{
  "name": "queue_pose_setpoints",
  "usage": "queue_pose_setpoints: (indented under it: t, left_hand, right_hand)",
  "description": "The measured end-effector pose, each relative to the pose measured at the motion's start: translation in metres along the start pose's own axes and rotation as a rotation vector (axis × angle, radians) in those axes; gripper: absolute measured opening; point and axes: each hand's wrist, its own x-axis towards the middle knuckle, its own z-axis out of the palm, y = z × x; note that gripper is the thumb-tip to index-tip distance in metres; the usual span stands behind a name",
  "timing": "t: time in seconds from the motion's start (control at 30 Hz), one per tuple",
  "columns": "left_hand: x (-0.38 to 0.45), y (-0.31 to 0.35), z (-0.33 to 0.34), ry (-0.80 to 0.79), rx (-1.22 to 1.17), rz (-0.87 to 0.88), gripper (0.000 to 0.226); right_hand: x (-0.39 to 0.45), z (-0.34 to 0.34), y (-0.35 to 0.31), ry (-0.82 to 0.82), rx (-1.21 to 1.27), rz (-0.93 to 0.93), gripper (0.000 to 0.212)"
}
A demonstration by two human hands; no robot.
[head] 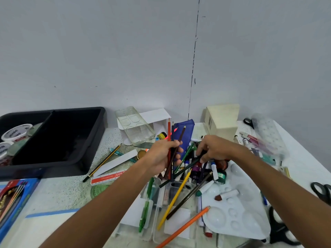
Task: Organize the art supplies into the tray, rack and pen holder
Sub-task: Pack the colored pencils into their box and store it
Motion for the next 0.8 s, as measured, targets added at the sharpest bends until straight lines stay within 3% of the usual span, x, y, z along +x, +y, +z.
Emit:
queue_pose_setpoints:
  t: [0.1,0.23,0.4,0.47,0.6,0.8]
  left_hand:
    - [-0.003,0.0,-0.001,-0.029,-0.01,0.003,0.01]
    - [-0.008,0.0,-0.004,-0.074,-0.049,0.026,0.014]
    - [-0.014,0.001,-0.008,-0.029,-0.033,0.071,0.016]
    - [-0.017,0.001,-0.01,-0.017,-0.033,0.087,0.016]
    - [-0.026,0.002,-0.014,-0.013,-0.036,0.091,0.017]
    - [-0.045,0.001,-0.021,-0.138,-0.106,0.043,0.017]
  right_hand:
    - [0.002,-0.001,-0.003,0.0,0.004,0.006,0.012]
    - [-0.006,-0.026,-0.002,0.008,0.208,-0.02,0.01]
    - [-0.022,-0.049,-0.011,0.033,0.973,-0.148,0.01]
    - [-0.022,-0.049,-0.021,0.101,1.138,-0.167,0.012]
    - [-0.017,-0.034,-0.05,0.2,1.187,-0.123,0.014]
    - [-0.009,-0.007,-0.089,0.299,1.081,-0.041,0.009]
